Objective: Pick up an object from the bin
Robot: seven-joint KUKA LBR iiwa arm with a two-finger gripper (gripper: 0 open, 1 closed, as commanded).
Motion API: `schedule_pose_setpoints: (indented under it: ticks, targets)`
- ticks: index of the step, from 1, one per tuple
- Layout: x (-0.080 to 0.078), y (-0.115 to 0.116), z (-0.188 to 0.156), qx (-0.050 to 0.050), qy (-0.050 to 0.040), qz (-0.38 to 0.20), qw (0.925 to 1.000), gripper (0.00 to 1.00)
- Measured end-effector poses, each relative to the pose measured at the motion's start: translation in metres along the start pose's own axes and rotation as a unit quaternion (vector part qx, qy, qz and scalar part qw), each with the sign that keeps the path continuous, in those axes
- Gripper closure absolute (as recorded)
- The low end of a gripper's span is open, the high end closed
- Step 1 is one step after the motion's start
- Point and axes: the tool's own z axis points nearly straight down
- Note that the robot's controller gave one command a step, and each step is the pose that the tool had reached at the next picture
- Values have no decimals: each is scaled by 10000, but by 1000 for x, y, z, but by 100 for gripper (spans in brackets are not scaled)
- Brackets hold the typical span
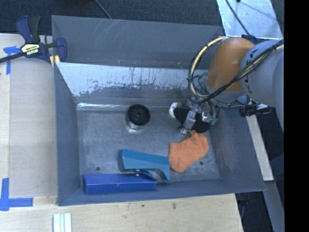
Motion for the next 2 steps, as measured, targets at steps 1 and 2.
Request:
schedule_pose_setpoints:
  ticks: [1,2]
  targets:
    - [24,-12,-57,-13,-30,70,10000,100]
    - [25,-9,-98,-23,-94,15,10000,100]
